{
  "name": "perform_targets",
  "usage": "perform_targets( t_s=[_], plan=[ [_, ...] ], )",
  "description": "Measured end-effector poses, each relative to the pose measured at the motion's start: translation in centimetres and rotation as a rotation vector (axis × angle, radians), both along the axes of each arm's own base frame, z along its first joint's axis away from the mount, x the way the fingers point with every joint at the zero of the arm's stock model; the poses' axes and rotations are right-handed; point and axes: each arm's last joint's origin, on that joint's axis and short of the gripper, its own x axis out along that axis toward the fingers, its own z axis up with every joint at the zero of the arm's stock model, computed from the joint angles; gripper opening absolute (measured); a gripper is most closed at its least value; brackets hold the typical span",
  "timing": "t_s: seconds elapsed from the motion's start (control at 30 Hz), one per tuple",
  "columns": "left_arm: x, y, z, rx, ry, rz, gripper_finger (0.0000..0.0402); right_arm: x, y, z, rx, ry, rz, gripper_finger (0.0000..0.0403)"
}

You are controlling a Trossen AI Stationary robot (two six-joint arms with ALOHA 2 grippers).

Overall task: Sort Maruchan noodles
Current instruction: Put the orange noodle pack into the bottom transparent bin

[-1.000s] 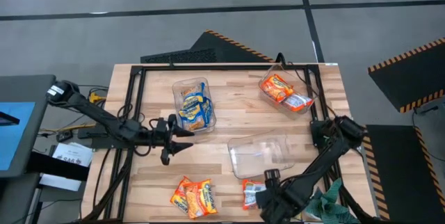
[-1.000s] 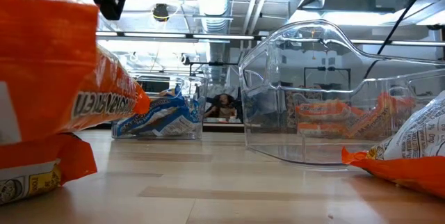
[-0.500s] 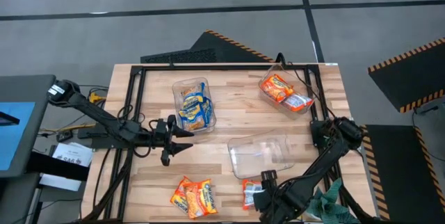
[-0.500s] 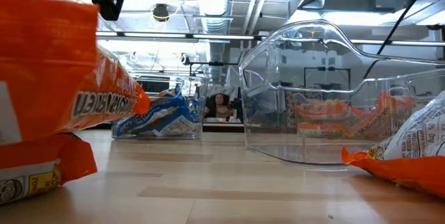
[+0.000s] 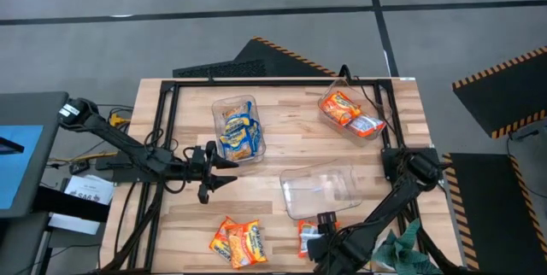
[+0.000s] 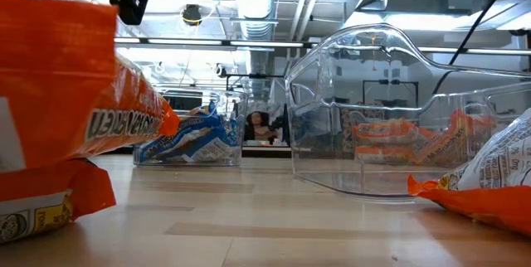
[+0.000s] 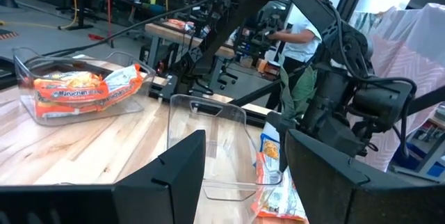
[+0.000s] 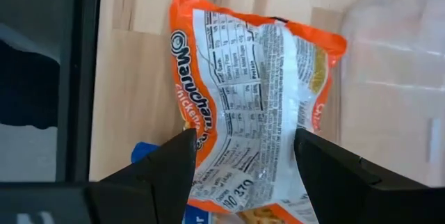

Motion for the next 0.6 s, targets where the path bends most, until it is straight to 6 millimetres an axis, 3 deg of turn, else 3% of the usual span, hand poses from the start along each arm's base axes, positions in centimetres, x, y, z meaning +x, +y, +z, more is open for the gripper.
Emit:
perform_targets(
  t_s=[0.3, 0.6],
  plan=[
    [0.0, 0.0, 0.0, 0.0, 0.0, 0.0, 0.0187, 0.2, -0.2, 0.1, -0.008, -0.004, -0.008, 0.026],
    [0.0, 0.0, 0.0, 0.0, 0.0, 0.0, 0.0187, -0.2, -0.6, -1.2, -0.018, 0.019, -0.033, 0.0213]
  ],
)
